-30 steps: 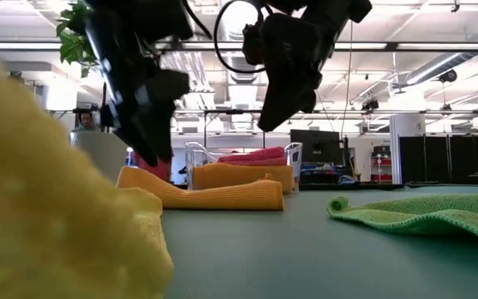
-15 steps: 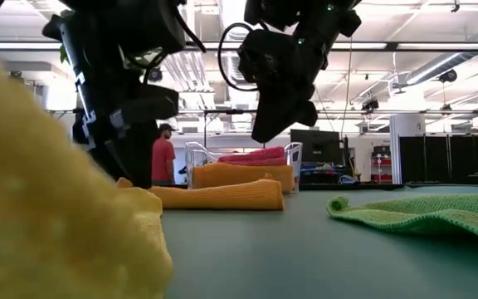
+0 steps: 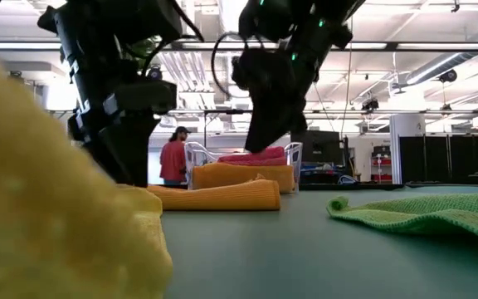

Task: Fold microfiber towels
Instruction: Put the orange microfiber cloth into the bin

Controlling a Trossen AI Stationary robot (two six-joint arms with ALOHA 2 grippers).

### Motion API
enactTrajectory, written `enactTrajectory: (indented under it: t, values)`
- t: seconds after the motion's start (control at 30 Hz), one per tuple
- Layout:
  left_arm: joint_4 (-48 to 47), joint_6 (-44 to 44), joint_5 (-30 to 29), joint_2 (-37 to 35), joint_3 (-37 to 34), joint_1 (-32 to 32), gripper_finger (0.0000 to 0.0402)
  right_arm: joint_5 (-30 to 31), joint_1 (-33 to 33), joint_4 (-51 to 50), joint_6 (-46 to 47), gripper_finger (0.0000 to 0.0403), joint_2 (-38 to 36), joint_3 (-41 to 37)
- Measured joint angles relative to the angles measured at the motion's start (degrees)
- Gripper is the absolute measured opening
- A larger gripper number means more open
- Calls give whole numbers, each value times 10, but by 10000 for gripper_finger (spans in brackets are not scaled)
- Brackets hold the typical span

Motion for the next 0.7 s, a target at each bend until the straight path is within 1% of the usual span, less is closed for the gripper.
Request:
enactTrajectory:
  t: [0.13,0.27,0.37,0.57,0.7]
  values:
    - [-2,0,0,-14,5,0,193,-9,-5,4,-5,67,34,1]
    - [-3,-4,7,-22,4,-1,193,6,-6,6,-4,67,57,3]
    - [-32,-4,25,-22,3,-1,193,13,-9,5,-5,67,70,3]
    - [-87,-3,27,-22,-1,-1,193,8,-20,-4,-5,67,93,4]
    - [-99,23,29,-22,-3,0,193,6,-20,-17,-22,67,90,5]
